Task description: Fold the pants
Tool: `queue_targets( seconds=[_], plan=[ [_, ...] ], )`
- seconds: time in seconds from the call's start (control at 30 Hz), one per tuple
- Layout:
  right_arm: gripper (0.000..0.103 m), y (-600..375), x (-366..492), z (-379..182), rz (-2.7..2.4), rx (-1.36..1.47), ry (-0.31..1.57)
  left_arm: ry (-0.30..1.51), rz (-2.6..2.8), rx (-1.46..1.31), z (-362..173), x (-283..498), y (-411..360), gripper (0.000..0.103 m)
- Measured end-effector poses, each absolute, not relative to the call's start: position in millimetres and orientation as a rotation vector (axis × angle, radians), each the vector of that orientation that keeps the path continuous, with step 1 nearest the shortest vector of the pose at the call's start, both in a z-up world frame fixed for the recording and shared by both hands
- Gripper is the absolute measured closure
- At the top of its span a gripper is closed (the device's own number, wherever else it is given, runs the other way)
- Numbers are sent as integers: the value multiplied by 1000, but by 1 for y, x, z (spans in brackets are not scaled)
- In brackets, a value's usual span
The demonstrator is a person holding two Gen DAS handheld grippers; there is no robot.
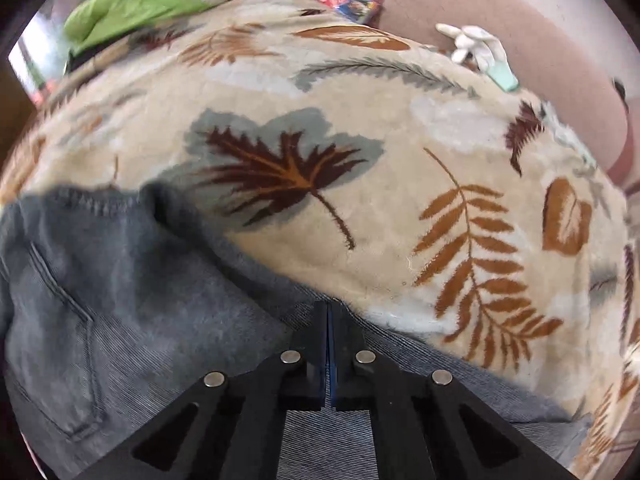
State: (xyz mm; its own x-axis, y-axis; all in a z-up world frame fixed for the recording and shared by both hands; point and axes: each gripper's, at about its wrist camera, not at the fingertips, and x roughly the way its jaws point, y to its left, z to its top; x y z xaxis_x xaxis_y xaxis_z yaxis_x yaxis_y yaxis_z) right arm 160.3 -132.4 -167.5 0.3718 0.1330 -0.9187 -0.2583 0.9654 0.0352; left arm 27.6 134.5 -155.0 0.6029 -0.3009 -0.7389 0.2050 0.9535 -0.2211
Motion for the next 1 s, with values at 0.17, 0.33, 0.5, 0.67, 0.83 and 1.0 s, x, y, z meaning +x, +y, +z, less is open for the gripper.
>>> queue_targets(
  seconds=[0.17, 0.33, 0.5, 0.67, 0.83, 1.0],
  plan=[
    [99, -198, 158, -128, 408, 208, 1141, 869, -299, -72, -155, 21, 128, 97],
    [98, -226, 137, -126, 451, 253, 1228, 855, -282, -26, -161, 20, 120, 97],
    [95, -234, 118, -157, 442, 319, 1335, 857, -284, 30, -166, 28, 116, 97],
    [97, -219, 117, -184, 346, 313, 1329, 853, -287, 74, -171, 41, 118, 100],
    [95, -226, 133, -164, 324, 296, 1215, 892, -275, 1, -166, 46, 124, 100],
    [42, -228, 126, -143, 441, 278, 1169, 880, -295, -18, -162, 27, 127, 101]
  ],
)
